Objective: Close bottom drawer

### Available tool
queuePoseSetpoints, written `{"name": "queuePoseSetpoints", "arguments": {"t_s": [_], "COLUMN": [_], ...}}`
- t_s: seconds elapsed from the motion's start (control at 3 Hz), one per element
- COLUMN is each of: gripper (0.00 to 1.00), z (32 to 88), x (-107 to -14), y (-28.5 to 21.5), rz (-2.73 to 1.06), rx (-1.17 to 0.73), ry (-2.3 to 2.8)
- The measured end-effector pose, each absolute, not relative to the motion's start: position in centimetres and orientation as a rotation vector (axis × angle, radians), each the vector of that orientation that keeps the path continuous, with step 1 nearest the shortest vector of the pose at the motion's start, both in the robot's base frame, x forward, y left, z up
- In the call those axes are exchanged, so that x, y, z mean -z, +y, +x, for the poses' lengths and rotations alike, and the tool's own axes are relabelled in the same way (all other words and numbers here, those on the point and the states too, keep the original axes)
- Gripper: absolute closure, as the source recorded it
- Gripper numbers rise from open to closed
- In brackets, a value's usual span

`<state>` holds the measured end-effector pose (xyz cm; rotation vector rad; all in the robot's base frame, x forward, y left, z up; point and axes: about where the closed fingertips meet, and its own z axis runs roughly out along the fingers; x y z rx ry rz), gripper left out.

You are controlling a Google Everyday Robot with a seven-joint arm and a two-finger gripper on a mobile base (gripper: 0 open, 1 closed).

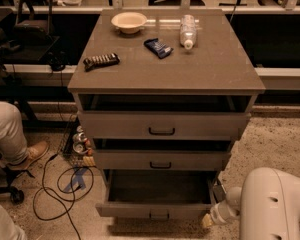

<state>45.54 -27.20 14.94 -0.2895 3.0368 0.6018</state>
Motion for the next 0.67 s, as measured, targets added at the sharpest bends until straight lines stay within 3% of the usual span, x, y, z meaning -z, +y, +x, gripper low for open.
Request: {"name": "queuePoseSetpoints", "arguments": {"t_s": [0.67], "gripper": [1.0], "z": [47.0], "x": [-14.4], "y": [-26.4], "rz": [-0.276], "rx": [-0.623], "ry": [3.004]}}
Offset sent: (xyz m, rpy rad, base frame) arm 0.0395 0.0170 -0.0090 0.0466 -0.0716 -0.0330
